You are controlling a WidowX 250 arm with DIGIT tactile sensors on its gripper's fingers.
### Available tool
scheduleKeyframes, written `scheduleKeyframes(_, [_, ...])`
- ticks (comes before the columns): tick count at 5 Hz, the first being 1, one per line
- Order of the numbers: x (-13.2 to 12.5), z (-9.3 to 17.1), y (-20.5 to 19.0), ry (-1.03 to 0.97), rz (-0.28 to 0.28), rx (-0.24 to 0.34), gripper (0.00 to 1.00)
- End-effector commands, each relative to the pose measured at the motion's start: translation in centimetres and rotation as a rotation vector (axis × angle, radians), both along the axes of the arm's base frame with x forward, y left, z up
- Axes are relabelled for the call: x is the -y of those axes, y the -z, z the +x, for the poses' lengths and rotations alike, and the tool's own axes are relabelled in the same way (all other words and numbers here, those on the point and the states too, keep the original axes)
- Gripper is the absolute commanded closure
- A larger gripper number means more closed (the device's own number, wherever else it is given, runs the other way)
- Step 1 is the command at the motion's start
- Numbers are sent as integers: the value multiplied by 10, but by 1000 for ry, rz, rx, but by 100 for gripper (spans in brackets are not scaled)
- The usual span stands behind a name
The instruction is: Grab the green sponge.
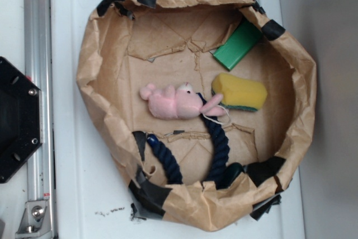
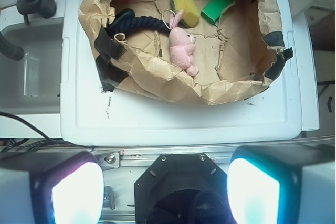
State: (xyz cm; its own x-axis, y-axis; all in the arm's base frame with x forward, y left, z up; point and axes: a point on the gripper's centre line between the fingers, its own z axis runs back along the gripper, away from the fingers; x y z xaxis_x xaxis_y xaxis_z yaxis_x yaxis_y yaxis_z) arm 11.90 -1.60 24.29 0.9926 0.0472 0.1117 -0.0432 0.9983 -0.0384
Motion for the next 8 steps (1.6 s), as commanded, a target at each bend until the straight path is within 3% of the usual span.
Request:
scheduleKeyframes(1, [0, 0, 0, 0, 0, 0, 0])
scheduleKeyframes(2, [-34, 34, 50, 0, 130, -27, 0])
scheduleKeyframes(3, [-71, 76, 90, -67, 166, 25, 0])
scheduleKeyframes(4, [-94, 117, 111, -92, 85, 83, 0])
scheduleKeyframes(5, [-100, 148, 123, -147, -2, 73, 0])
scheduleKeyframes(6, [-77, 162, 130, -150, -86, 25, 0])
scheduleKeyframes(8, [-51, 168, 131, -126, -96, -3, 0])
